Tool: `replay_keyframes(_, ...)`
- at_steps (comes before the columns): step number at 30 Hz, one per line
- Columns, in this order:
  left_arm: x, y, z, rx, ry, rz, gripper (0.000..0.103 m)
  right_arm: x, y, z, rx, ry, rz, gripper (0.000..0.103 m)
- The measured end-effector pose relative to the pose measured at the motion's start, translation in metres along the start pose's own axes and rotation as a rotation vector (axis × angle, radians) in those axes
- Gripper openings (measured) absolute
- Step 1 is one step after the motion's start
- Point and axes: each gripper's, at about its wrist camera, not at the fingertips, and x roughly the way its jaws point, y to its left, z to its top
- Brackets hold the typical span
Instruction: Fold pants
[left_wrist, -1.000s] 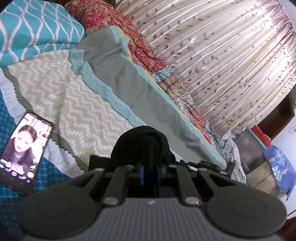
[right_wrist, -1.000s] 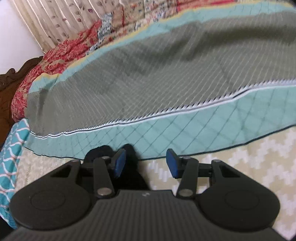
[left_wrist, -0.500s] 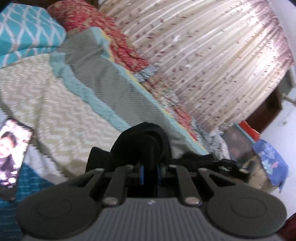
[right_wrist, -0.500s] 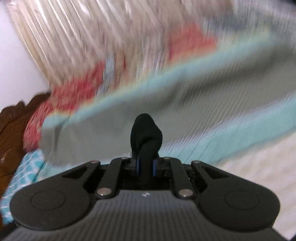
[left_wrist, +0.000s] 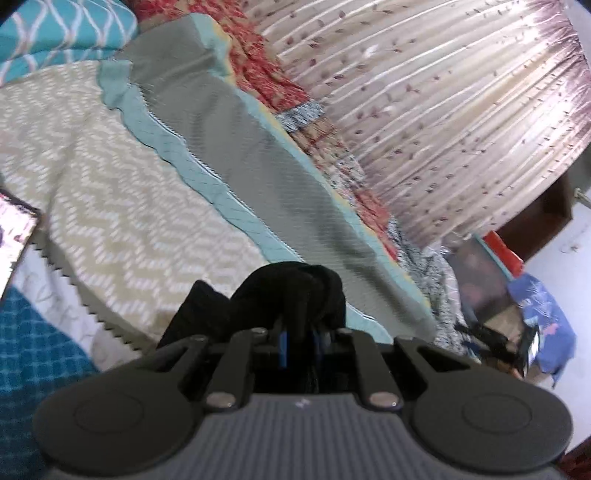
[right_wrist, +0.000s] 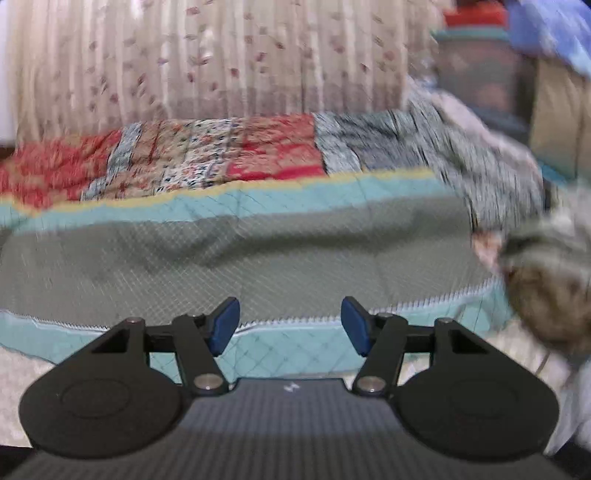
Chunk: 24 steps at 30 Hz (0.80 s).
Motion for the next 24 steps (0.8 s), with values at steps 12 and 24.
replay_keyframes(12, 0.005, -0.008, 0.014, -0.016, 0.007, 0.057, 0.011, -0.052, -0.144, -0.137, 0.480, 0.094, -0.116, 0.055)
replay_keyframes(24, -0.009, -0.042, 0.011, 0.021, -0.010, 0.094, 0.011, 0.063, -0.080, -0.113, 0.370, 0.299, -0.071, 0.042)
